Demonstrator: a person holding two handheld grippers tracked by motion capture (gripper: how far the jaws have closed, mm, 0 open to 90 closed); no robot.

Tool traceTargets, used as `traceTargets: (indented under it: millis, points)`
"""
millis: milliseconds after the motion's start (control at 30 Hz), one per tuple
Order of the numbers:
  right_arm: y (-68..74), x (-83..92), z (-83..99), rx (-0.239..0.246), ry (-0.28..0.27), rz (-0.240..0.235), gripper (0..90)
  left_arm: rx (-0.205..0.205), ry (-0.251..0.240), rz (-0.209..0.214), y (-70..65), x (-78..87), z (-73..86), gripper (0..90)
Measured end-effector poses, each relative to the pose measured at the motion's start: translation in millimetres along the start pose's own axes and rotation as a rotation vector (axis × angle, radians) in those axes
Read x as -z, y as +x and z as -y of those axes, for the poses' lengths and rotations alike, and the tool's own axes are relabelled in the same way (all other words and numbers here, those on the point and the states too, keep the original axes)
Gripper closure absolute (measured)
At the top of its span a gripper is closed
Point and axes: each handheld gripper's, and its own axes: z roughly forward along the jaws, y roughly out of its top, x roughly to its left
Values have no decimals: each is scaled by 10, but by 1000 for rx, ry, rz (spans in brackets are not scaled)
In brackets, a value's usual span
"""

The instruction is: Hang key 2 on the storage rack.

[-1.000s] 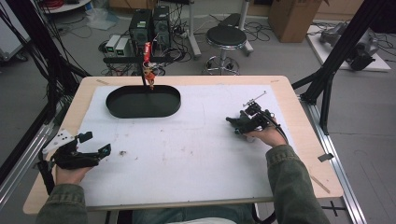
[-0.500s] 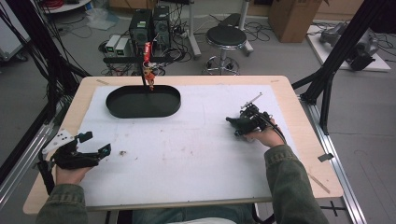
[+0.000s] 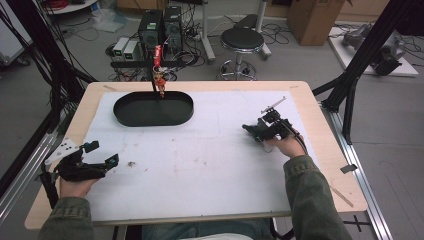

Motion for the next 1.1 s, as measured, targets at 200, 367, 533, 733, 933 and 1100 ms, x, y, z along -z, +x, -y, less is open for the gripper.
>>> traceTargets:
  millis: [200,367,533,733,933,1100]
  points:
    - [7,94,-5,-9,31,-30,451,-2,2,0,-1,-1,-1,18]
    - [73,207,-78,14,44,-30,451,-2,2,0,-2,-2,-1,18]
    - [155,292,-174,46,40,-40,451,-1,3,-2,0,-1,-1,18]
    - [275,330,-307,70,37,-55,451,1,-1,-1,-1,2,-2,18]
    - [371,347,-406,90,31,-70,451,1,-1,0,0,1,-2,18]
    - [445,365,-489,102,23,-85,451,-1,-2,0,2,3,-3,18]
